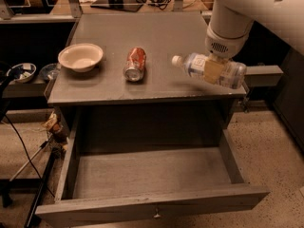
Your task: Pick blue plastic bottle from top drawer and place on counter
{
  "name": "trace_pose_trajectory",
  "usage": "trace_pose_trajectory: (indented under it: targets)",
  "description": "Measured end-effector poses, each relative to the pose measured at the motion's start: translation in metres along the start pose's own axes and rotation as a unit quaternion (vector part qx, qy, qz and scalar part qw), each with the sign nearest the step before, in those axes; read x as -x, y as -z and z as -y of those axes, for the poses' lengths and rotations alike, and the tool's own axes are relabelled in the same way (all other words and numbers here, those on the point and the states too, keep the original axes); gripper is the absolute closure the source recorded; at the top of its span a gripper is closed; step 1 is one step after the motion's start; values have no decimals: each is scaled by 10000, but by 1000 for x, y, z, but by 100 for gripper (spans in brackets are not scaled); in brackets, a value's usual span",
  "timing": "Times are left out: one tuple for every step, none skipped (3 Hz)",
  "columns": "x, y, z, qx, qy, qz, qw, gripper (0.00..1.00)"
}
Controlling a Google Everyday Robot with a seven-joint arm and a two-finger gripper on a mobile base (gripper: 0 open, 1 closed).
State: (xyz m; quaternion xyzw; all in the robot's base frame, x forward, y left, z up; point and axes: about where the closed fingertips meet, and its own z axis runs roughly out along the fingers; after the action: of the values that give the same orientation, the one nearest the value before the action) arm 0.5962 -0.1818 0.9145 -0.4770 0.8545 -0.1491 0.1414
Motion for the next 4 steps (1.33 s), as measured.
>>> trace_pose_trajectory:
  targets:
    - [8,-17,3,70,56,113,9999,100]
    - [22,-32,12,65,113,196,9997,100]
    - [34,-40,24,30,175,255,9995,100]
    - [47,-47,29,37,261,350,9990,100]
